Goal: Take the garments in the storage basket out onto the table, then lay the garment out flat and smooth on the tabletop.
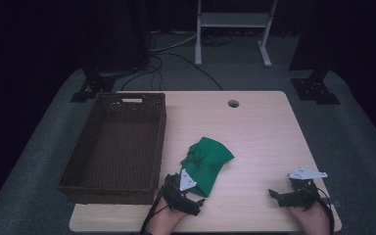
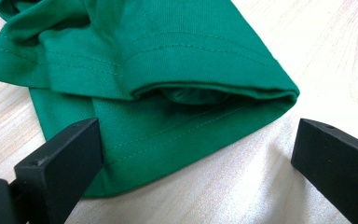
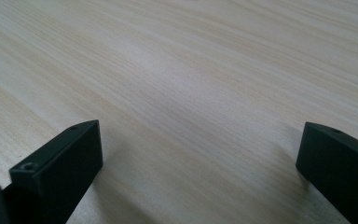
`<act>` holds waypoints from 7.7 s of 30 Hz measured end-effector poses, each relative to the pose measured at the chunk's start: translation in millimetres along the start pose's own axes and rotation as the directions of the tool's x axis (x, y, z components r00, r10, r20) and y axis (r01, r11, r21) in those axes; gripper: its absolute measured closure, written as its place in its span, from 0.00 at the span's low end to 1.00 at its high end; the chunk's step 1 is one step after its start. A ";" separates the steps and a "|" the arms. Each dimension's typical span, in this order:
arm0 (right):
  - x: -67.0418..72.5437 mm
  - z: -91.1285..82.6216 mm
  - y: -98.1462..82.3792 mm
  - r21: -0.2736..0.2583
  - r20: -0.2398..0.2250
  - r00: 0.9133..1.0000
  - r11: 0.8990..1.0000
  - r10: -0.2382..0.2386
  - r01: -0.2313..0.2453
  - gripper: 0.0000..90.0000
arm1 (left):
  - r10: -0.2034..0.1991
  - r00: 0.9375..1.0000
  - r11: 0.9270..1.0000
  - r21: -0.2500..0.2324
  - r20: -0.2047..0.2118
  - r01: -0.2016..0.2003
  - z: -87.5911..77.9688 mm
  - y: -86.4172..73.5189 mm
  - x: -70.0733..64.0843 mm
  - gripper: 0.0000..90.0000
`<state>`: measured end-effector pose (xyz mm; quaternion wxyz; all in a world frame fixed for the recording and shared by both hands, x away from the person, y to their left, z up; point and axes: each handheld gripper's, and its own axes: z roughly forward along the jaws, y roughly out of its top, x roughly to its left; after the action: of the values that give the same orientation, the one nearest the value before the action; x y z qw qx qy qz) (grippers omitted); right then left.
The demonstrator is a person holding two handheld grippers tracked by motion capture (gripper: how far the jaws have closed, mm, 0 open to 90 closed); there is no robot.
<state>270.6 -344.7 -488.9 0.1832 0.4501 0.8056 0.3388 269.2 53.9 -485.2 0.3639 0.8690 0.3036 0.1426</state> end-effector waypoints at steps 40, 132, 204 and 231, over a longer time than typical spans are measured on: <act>2.5 -6.9 42.5 -0.085 -0.063 0.995 0.994 -0.078 0.072 0.00 | -0.007 1.000 1.000 -0.001 -0.004 0.007 0.0 0.0 1.4 0.01; 42.0 27.4 147.4 -0.073 -0.245 0.948 0.979 -0.203 0.190 0.00 | 0.016 1.000 1.000 -0.003 0.021 -0.016 -1.4 -1.8 8.5 0.01; 99.4 86.0 208.1 -0.054 -0.361 0.888 0.957 -0.284 0.284 0.00 | 0.014 1.000 1.000 -0.003 0.022 -0.014 -1.5 -1.8 8.3 0.01; 120.2 111.2 219.8 -0.029 -0.455 0.835 0.942 -0.310 0.334 0.35 | 0.016 1.000 1.000 0.000 0.023 -0.016 -1.6 -1.8 8.5 0.01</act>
<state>406.0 -120.0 -409.6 0.0330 0.2210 0.8984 0.3780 274.3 61.1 -485.1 0.3662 0.8729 0.2925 0.1355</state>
